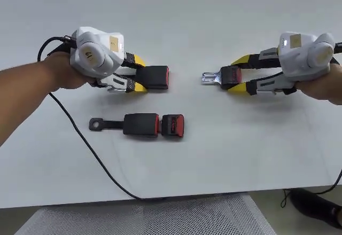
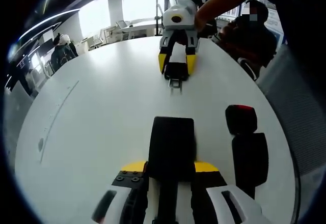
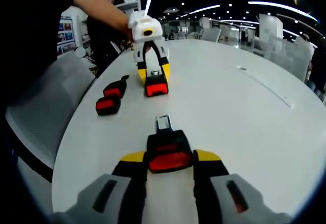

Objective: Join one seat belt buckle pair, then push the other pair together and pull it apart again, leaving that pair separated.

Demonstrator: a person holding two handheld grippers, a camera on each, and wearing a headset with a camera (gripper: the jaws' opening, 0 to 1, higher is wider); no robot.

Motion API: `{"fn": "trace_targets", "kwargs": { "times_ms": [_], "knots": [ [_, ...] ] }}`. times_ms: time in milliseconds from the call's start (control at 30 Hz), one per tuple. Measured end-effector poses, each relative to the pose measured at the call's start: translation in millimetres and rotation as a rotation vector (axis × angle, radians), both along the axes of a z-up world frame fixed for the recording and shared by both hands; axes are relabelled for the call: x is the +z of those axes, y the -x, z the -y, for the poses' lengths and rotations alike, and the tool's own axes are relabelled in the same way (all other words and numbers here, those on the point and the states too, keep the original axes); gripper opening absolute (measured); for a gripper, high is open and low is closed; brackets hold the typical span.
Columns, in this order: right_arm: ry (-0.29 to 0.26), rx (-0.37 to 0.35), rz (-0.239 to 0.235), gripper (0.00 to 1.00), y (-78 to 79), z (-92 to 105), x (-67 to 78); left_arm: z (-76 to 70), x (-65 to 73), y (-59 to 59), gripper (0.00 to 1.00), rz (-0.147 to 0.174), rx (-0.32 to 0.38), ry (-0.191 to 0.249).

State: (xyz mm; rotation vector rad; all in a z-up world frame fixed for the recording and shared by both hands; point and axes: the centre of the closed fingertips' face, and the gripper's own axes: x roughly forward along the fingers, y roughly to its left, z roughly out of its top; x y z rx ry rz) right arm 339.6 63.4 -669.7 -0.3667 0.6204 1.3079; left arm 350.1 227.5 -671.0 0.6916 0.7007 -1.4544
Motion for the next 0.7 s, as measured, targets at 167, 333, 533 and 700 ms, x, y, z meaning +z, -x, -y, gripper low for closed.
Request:
{"fn": "trace_targets", "kwargs": {
  "times_ms": [167, 333, 533, 700],
  "knots": [
    [-0.015, -0.009, 0.01, 0.35, -1.2, -18.0, 1.7, 0.0, 0.2, 0.7, 0.33, -0.002, 0.004, 0.002],
    [-0.021, -0.009, 0.006, 0.35, -2.7, -35.3, 1.0, -0.8, -0.2, 1.2, 0.33, -0.002, 0.004, -0.002],
    [-0.022, -0.006, 0.005, 0.35, -8.1, -58.0, -1.2, -1.4, -0.7, 1.4, 0.33, -0.005, 0.007, -0.002],
    [-0.033, -0.001, 0.014, 0.35, -11.1, -76.9, -1.9, -1.7, -1.0, 1.0, 0.33, -0.004, 0.006, -0.005]
  ]
}}
